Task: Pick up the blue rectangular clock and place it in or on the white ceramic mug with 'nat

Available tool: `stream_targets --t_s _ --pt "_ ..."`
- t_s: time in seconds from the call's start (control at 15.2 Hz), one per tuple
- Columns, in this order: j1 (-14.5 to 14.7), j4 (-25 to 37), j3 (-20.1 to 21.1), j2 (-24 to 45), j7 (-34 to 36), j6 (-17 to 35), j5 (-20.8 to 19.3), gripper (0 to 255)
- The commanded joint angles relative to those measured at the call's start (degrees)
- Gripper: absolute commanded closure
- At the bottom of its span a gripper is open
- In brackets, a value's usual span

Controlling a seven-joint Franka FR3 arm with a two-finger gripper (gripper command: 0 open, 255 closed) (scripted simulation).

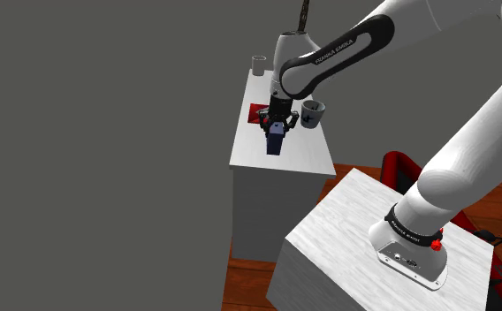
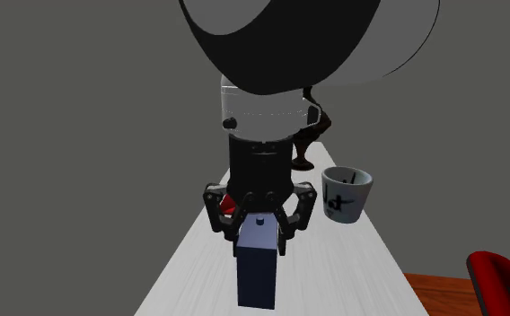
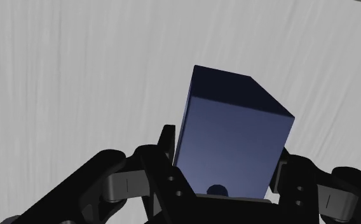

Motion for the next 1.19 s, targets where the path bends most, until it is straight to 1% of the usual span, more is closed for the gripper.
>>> stream_targets --t_s 0.0,1.12 --pt "0.0 0.3 0.0 -0.5 -0.2 -0.7 0.2 255" --pt "0.1 7.2 -0.6 -7.2 -1.6 -14.2 1.9 255"
